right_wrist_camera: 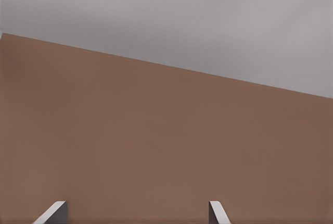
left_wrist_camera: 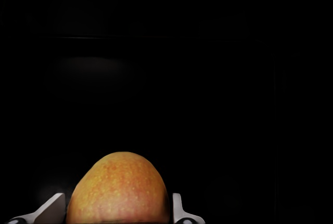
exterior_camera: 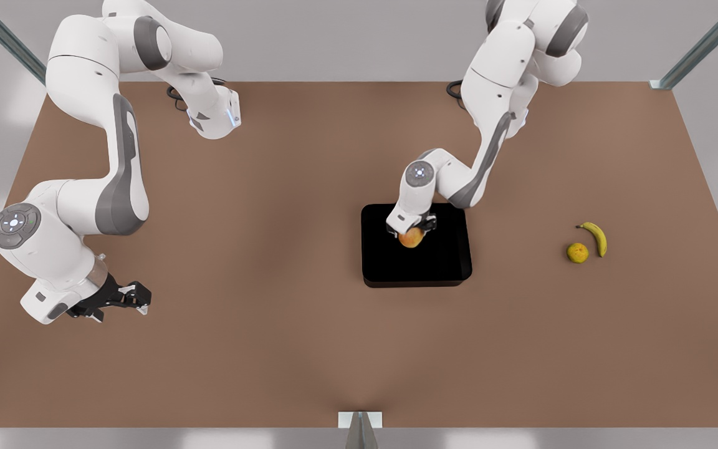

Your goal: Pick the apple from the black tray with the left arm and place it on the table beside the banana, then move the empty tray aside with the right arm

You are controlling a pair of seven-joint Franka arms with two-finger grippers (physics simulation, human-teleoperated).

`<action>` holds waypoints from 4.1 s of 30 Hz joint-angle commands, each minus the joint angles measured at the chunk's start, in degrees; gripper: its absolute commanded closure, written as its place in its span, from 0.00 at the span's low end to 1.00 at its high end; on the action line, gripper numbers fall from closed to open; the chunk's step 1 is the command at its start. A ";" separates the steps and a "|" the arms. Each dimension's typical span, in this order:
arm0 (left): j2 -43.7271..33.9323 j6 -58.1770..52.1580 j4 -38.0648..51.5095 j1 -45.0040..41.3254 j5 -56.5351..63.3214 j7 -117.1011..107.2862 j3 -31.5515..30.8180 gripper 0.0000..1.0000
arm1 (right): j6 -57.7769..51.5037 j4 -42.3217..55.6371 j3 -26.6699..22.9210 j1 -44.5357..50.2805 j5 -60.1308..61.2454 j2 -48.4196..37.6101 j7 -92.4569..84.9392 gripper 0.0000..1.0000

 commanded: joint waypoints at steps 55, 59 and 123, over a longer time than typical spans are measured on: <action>-11.71 -41.05 28.19 35.00 -9.23 45.88 0.50 0.00 | 12.63 -27.39 18.63 26.72 1.91 -10.10 90.33 0.00; -11.62 -40.87 31.88 38.25 -10.20 45.62 1.38 0.00 | 18.43 -25.98 18.45 26.46 -5.39 -6.58 88.13 0.00; -15.31 -41.83 27.14 38.96 -9.94 44.56 1.38 0.00 | 26.52 -22.47 21.44 27.51 -19.98 13.46 68.71 0.83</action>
